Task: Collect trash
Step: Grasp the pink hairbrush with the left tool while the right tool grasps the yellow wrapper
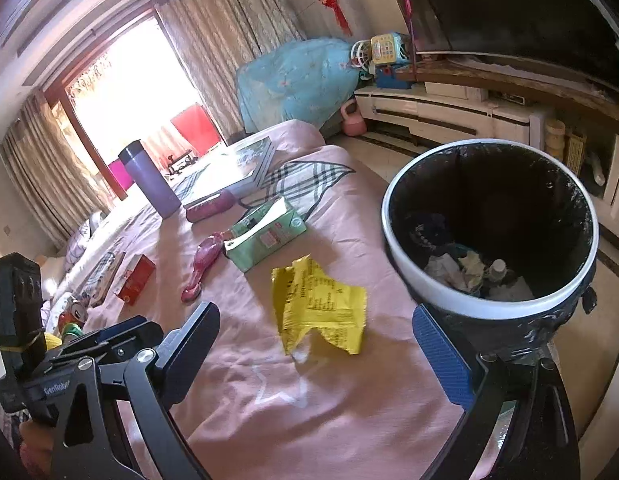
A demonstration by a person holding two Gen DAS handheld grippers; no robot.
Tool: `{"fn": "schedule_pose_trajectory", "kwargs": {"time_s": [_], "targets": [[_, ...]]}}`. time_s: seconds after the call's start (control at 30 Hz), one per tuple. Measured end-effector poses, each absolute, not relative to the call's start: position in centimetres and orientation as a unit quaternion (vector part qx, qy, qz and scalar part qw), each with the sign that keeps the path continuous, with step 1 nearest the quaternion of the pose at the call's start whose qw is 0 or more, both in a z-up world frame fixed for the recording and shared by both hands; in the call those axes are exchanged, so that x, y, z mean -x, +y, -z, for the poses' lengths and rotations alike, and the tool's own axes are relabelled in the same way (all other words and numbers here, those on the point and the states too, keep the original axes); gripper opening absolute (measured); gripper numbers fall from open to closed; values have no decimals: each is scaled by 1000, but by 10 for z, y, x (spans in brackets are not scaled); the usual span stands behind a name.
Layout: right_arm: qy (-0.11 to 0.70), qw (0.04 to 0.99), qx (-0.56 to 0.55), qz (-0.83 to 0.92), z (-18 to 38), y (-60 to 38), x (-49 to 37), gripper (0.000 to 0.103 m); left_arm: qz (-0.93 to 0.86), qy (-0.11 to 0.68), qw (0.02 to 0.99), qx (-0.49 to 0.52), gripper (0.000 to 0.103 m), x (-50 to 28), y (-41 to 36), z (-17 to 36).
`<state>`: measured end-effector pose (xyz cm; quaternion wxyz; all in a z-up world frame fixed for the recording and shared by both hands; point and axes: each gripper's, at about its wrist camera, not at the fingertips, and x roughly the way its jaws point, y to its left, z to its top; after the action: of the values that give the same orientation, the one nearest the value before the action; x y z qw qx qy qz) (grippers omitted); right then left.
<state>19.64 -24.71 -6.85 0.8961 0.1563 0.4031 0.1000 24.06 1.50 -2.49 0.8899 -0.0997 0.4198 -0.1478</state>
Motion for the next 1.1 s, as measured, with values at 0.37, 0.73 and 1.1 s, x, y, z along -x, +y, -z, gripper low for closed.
{"fn": "schedule_pose_trajectory", "kwargs": {"time_s": [0.37,0.73,1.1], "targets": [[429,889,-129,-89,85,-226,-208,97,123,429,890,94,68,-280,26,34],[453,881,-114,-80,102,-225,-230,53,101,459,880,72,55,-355,15,66],[441,885,-114,-100,99,-221,-229,29,134,448,882,53,19,-355,3,70]]}}
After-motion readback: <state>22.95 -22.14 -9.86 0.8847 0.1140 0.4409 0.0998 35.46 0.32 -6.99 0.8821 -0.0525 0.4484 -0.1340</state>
